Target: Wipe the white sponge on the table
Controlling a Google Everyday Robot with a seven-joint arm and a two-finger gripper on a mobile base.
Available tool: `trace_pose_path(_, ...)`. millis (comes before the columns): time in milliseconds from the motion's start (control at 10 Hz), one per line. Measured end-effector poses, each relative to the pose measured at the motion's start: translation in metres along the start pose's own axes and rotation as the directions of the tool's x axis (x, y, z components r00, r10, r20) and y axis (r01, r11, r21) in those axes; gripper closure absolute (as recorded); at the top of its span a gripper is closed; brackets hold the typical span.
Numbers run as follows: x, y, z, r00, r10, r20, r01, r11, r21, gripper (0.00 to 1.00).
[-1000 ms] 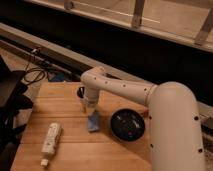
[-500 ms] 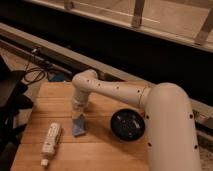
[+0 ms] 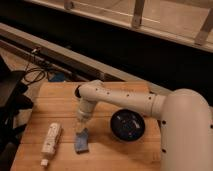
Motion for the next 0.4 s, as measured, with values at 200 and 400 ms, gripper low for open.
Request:
trace_pose_path(200,0.027,-0.006,-0.007,0.994,0.088,-0.061,-0.089,0.996,-0.012,1.00)
trace_pose_path(400,0.042,-0.035,-0.015,0.983,0.135,-0.128,-0.136,0.991,0.001,1.00)
